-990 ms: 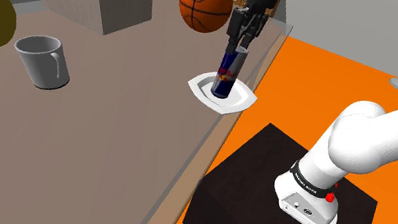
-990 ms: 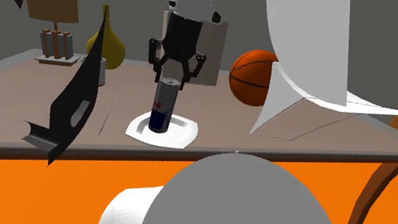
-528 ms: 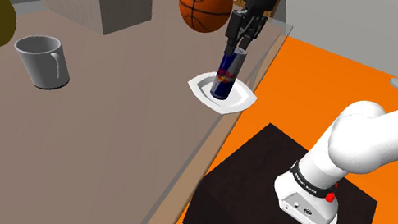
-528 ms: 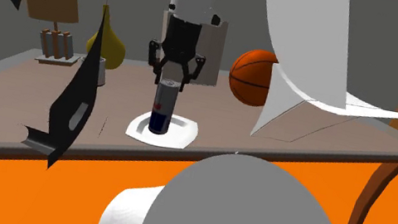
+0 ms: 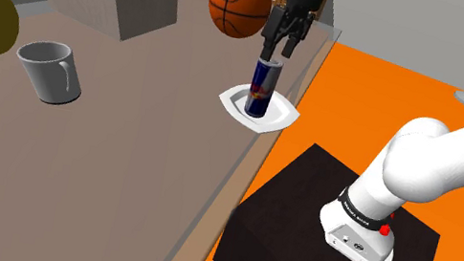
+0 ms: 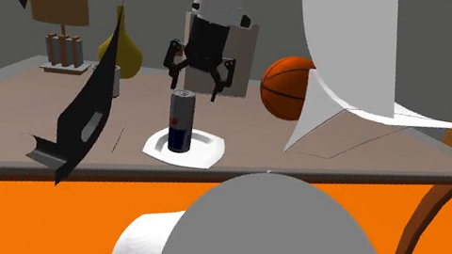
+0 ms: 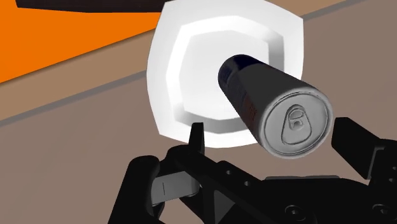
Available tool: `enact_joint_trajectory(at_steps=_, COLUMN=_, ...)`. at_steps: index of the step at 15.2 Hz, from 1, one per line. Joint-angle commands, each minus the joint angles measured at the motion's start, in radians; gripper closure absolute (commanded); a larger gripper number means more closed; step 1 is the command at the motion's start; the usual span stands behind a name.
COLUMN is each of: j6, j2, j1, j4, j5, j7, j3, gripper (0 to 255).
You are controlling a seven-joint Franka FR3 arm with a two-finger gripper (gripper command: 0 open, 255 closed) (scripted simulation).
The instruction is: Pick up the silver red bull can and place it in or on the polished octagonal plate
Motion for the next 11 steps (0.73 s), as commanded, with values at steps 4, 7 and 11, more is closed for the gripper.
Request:
enact_joint_trajectory(at_steps=4, j6=-0.109, j2=0.013, j1=-0.006, j4=0.120, j5=-0.014, j7=0.004, j3=-0.020, gripper=0)
enact_joint_trajectory(at_steps=7, j6=-0.109, j2=0.013, j1=-0.006, j4=0.120, j5=-0.015, j7=0.004, j3=-0.020, gripper=0)
enact_joint_trajectory(at_steps=11, j6=-0.108, j2=0.013, j1=-0.006, j4=0.120, j5=-0.014, j7=0.004, j3=-0.020, gripper=0)
